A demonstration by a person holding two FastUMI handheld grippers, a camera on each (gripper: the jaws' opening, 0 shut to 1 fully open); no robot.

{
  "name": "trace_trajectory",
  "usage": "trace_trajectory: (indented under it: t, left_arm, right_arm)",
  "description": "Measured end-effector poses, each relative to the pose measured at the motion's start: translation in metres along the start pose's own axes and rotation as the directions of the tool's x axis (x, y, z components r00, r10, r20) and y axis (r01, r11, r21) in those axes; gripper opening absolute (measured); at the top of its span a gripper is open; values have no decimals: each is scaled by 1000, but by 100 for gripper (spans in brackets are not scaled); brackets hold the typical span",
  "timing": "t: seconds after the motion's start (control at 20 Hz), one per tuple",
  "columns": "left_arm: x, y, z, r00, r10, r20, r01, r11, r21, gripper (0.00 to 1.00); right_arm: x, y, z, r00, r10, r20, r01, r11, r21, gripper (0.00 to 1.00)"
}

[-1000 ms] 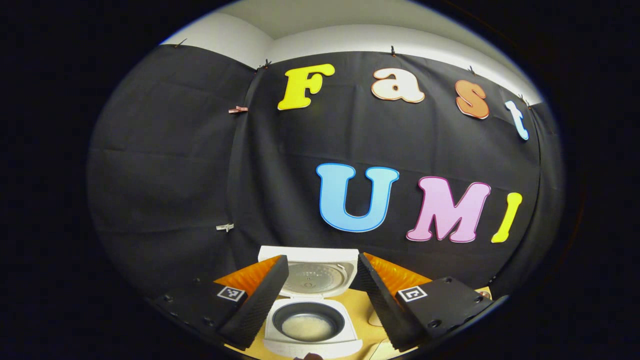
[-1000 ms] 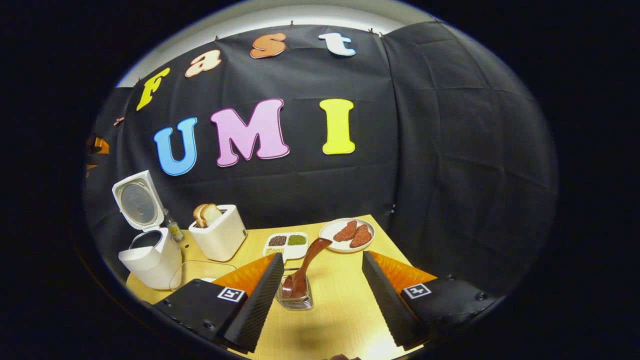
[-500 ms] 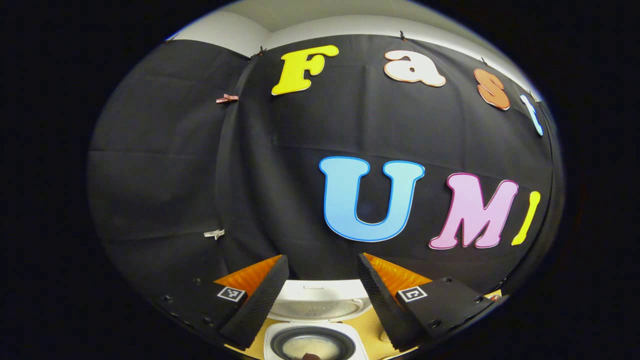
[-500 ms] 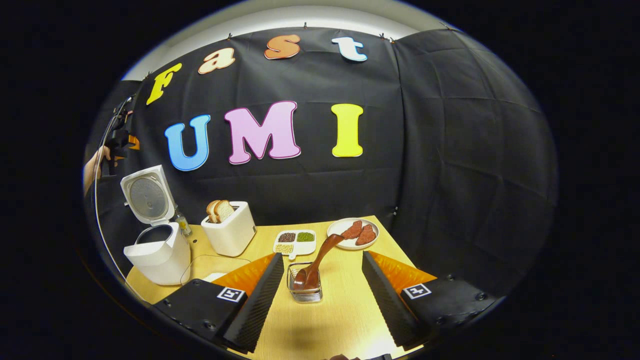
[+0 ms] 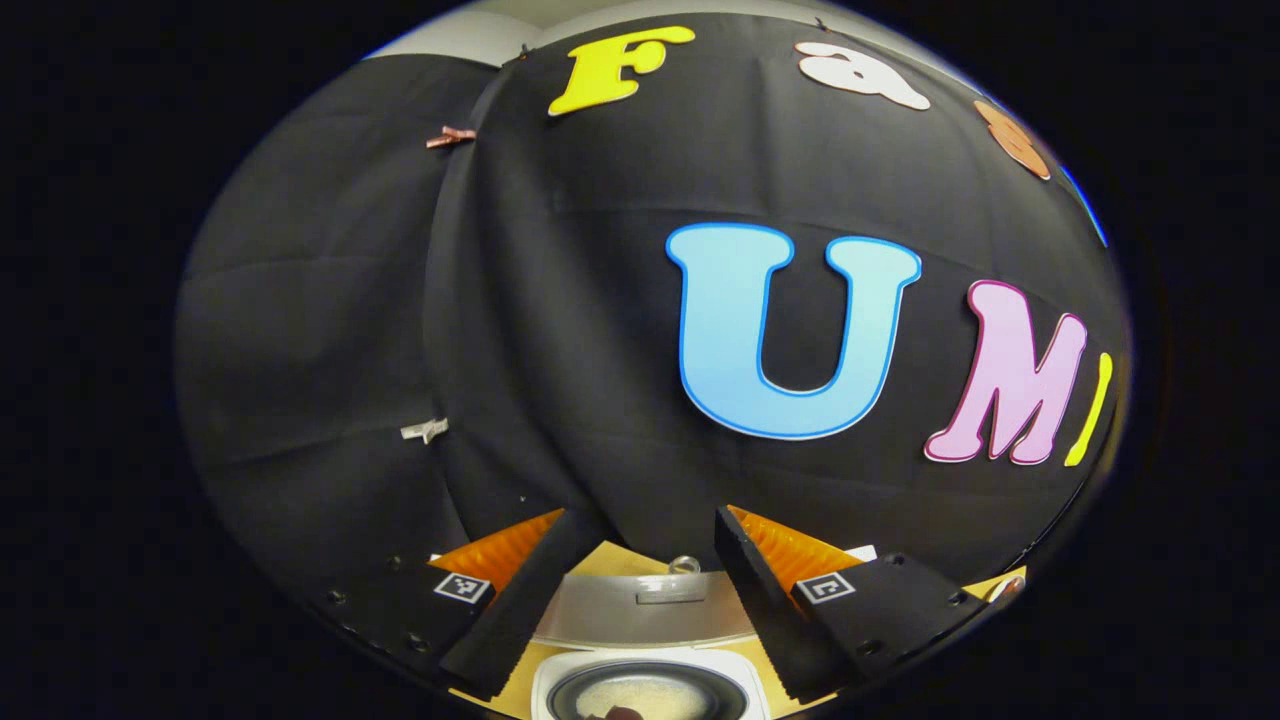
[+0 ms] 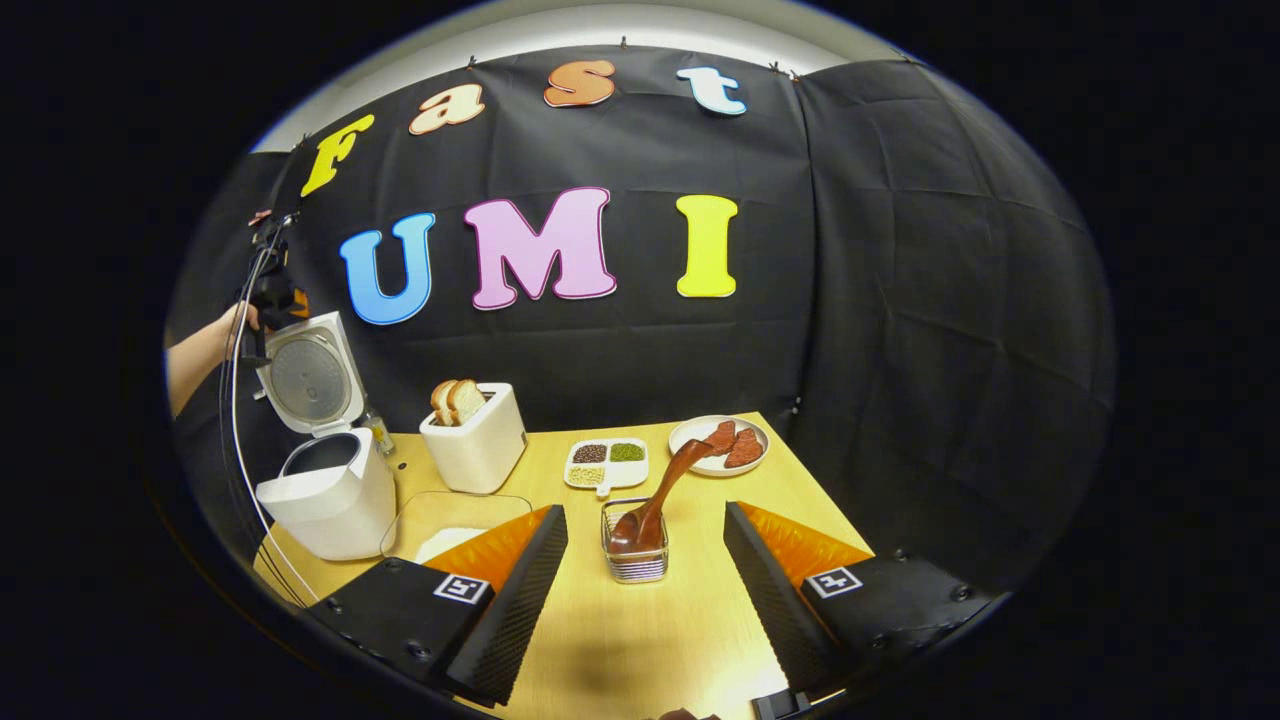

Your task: Close the left gripper, press the button to open the rice cooker; take a wooden spoon from the chopstick holder with the right hand, scoop a spoonful of rice and pour it into the rice cooker, then put the wooden spoon back into the chopstick holder.

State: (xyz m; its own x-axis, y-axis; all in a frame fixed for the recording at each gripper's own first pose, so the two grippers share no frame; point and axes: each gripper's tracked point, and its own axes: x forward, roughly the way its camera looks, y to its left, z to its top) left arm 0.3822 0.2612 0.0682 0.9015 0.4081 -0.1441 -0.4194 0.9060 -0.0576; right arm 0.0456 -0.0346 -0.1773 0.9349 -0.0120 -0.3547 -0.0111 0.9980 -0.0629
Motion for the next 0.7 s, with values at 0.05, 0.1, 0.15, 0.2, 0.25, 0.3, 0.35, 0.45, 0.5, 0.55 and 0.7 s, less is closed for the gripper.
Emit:
trace_trajectory:
  t: [0.05, 0.1, 0.15, 0.2, 0.25, 0.3, 0.35, 0.45, 0.5, 0.55, 0.7]
  left_arm:
    - [-2, -2, 2, 1000, 4, 7, -5, 999, 35, 98]
    - [-3, -1, -2, 1000, 19, -15, -18, 998, 57, 98]
    - [-7, 0, -2, 1000, 22, -19, -20, 998, 56, 98]
    - [-13, 0, -8, 999, 26, -41, -24, 999, 41, 99]
    - [-22, -3, -11, 998, 23, -50, -21, 999, 37, 99]
    - [-31, -5, -18, 998, 20, -66, -17, 999, 45, 99]
    - [-39, -3, -24, 996, 19, -82, -15, 999, 45, 100]
    - [-60, -5, -40, 992, 18, -127, -13, 999, 39, 100]
    - [-70, -6, -49, 989, 18, -146, -12, 999, 41, 100]
    - [-82, -7, -61, 988, 15, -157, -8, 999, 48, 99]
    - [-113, -10, -102, 979, 4, -202, 4, 999, 38, 98]
  right_arm:
    - [0, 2, -1, 1000, 7, 2, -7, 1000, -2, 99]
    - [1, 5, -3, 1000, 16, -2, -16, 1000, -7, 98]
    - [2, 8, -6, 1000, 27, -9, -27, 1000, -8, 99]
    - [3, 12, -6, 999, 41, -13, -41, 999, -5, 99]
    - [6, 15, -5, 998, 54, -13, -54, 999, 1, 99]
    - [7, 18, -5, 998, 70, -12, -70, 998, 8, 98]
    - [8, 23, -5, 996, 90, -9, -90, 996, 16, 99]
    - [8, 27, -5, 994, 113, -8, -113, 993, 21, 98]
    - [9, 28, -6, 992, 122, -9, -122, 992, 21, 98]
    - [8, 30, -7, 991, 132, -11, -131, 991, 21, 98]
    - [3, 31, -16, 989, 148, -22, -148, 989, 24, 98]
